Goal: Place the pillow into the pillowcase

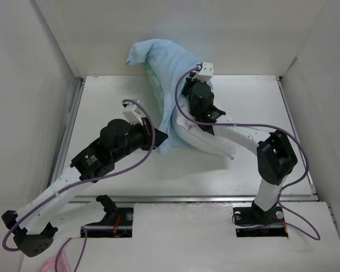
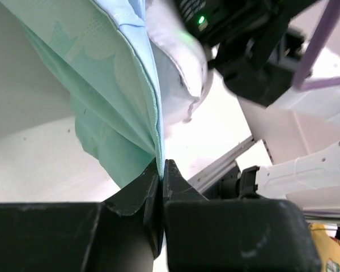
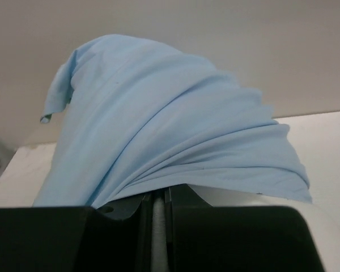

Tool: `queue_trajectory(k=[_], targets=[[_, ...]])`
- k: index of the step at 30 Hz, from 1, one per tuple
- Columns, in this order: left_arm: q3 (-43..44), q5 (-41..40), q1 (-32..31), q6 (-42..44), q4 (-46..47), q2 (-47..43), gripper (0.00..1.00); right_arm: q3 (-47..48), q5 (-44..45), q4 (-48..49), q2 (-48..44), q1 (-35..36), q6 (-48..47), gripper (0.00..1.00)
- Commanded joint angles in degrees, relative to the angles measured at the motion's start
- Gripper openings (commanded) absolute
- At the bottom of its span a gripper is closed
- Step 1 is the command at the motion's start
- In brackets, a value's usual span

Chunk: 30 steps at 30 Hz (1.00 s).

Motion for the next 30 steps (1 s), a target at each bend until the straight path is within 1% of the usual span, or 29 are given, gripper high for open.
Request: queue_trajectory(k=[1, 2, 4, 5, 6, 8, 9, 10, 11, 12, 13, 14, 15, 16, 17, 18, 19, 22, 24, 26, 28, 29, 30], targets=[[-0.5, 10.4, -3.2, -2.5, -0.9, -1.7, 0.00, 2.1, -12.9, -4.8, -2.4, -8.9, 4.6, 0.10], [-0.5, 11.9, -3.2, -1.4, 0.7, 0.7, 0.00, 2.1, -13.8, -6.2, -1.8, -8.9, 10.0, 0.10], [0.8, 14.7, -3.2, 1.7, 3.8, 3.0, 0.00, 0.6, -18.0, -5.4, 0.6, -8.9, 12.8, 0.21], [1.6, 14.7, -3.2, 2.7, 3.8, 4.0, 0.00, 0.6, -20.3, -5.4, 1.1, -8.9, 12.8, 0.29], [2.7, 13.5, -3.2, 3.6, 2.8, 6.1, 0.00, 0.6, -25.8, -5.4, 1.1, -8.9, 12.8, 0.45], [6.0, 10.1, -3.2, 5.7, -0.4, 8.0, 0.00, 0.6, -31.7, -8.1, 0.5, -8.9, 11.3, 0.57], [6.9, 9.3, -2.6, 5.7, -0.9, 9.5, 0.00, 1.3, -35.1, -9.5, -0.3, -8.9, 8.1, 0.62], [7.4, 8.7, -2.6, 6.7, -0.9, 10.0, 0.00, 1.3, -43.2, -11.3, -1.3, -9.6, 5.9, 0.68], [8.0, 8.7, -1.9, 6.7, -0.9, 10.0, 0.04, 1.3, -45.7, -15.7, -4.2, -9.6, 4.1, 0.71], [8.7, 7.9, -1.9, 7.4, -0.9, 10.6, 0.51, 1.3, -48.6, -18.4, -5.8, -9.6, -0.5, 0.73], [8.7, 6.9, -1.3, 8.3, -0.9, 10.6, 0.68, 1.3, -51.3, -21.6, -7.5, -9.6, -3.0, 0.82], [9.6, 6.0, -1.3, 8.8, -2.1, 10.6, 0.85, 1.3, -52.2, -24.6, -9.1, -9.6, -4.5, 0.89], [11.2, 3.2, -0.8, 9.4, -2.8, 10.6, 1.00, 1.9, -53.4, -32.4, -11.9, -9.6, -6.3, 0.89], [12.3, 0.8, -0.8, 9.4, -3.8, 10.6, 1.00, 1.9, -54.1, -36.3, -13.2, -9.6, -10.1, 0.89], [13.1, -1.7, -0.8, 10.1, -5.2, 10.6, 1.00, 2.5, -54.1, -39.7, -14.3, -10.2, -11.2, 0.98], [14.4, -4.0, -0.8, 10.7, -5.2, 10.6, 1.00, 2.5, -53.4, -45.4, -16.9, -10.2, -12.2, 0.98], [15.2, -9.0, -0.8, 10.7, -5.8, 10.6, 1.00, 1.5, -52.7, -47.3, -18.2, -10.2, -12.7, 0.98], [17.0, -16.3, -0.3, 13.1, -4.5, 11.4, 1.00, -1.4, -48.9, -52.6, -22.3, -11.0, -12.9, 0.98], [18.4, -17.1, 0.8, 14.6, -2.7, 13.4, 1.00, -4.1, -46.8, -52.6, -23.7, -13.7, -11.1, 1.00], [20.4, -17.1, 1.9, 17.6, -2.2, 15.7, 1.00, -4.7, -47.9, -52.1, -23.7, -15.6, -9.3, 1.00], [22.5, -17.8, 3.9, 19.0, -1.6, 20.8, 1.00, -4.7, -49.7, -52.6, -23.2, -16.8, -8.6, 1.00], [25.1, -16.5, 4.6, 21.5, -1.6, 22.9, 1.00, -4.7, -50.4, -52.6, -22.5, -17.3, -8.6, 1.00], [26.5, -15.1, 5.9, 23.0, -1.0, 28.0, 1.00, -5.2, -50.4, -52.6, -22.5, -17.3, -7.8, 1.00]])
